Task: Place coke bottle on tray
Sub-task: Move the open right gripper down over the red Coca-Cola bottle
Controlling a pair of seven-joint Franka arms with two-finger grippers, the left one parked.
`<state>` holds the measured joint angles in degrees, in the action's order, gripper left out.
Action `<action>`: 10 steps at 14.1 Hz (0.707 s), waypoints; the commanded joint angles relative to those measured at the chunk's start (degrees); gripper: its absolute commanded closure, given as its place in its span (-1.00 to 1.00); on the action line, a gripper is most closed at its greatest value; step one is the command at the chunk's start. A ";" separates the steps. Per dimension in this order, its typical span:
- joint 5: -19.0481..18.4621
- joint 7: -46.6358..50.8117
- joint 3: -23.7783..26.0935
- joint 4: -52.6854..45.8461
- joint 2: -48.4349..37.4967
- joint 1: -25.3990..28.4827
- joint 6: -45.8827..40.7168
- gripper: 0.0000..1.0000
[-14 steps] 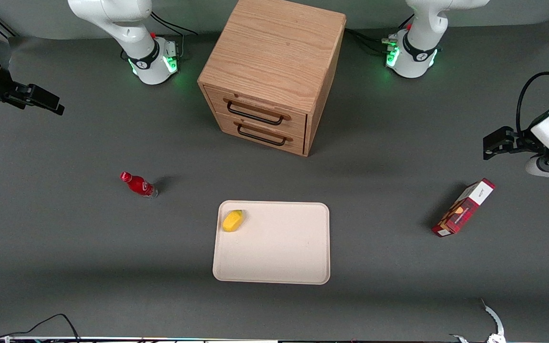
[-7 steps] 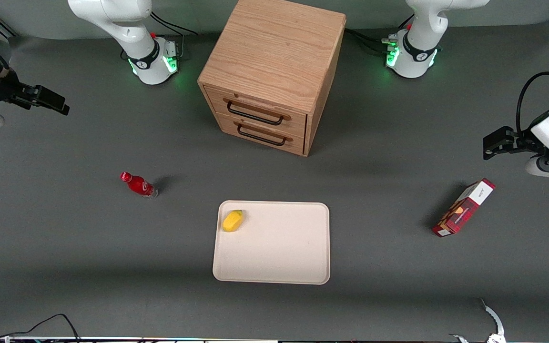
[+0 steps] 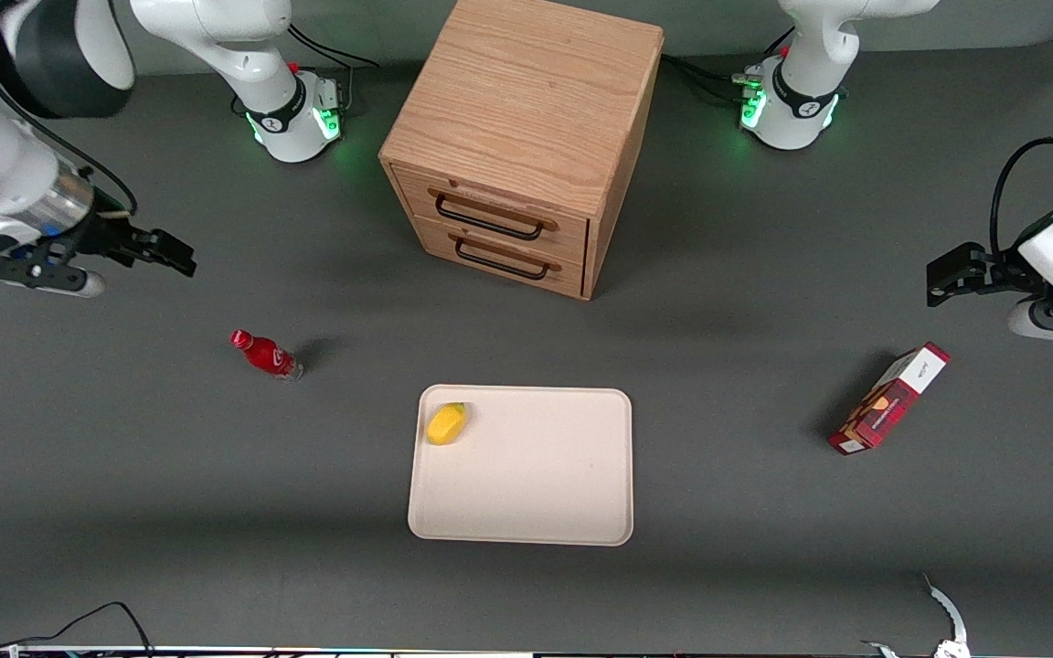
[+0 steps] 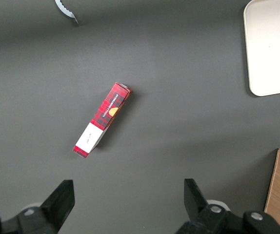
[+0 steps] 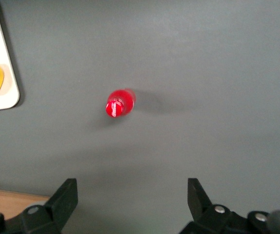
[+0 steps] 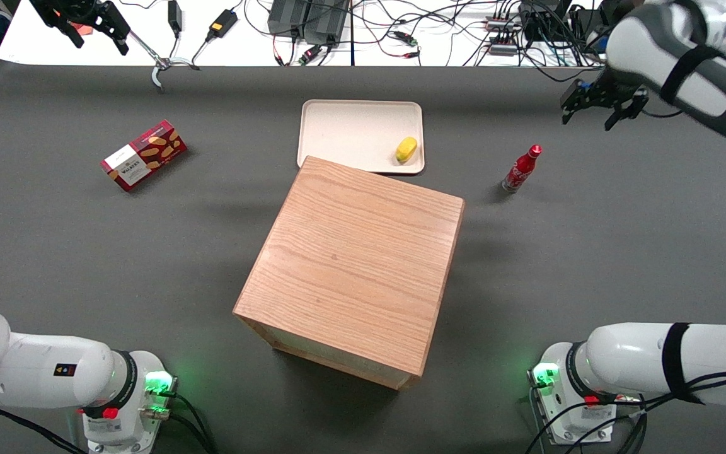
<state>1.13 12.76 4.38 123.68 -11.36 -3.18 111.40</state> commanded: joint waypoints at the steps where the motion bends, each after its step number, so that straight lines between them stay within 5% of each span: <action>1: 1.24 0.85 -0.34 4.46 2.46 0.37 9.51 -1.00; 10: 1.15 7.80 2.12 8.06 14.87 1.51 30.88 -1.00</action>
<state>1.15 18.17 5.62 129.68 3.76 -2.32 139.20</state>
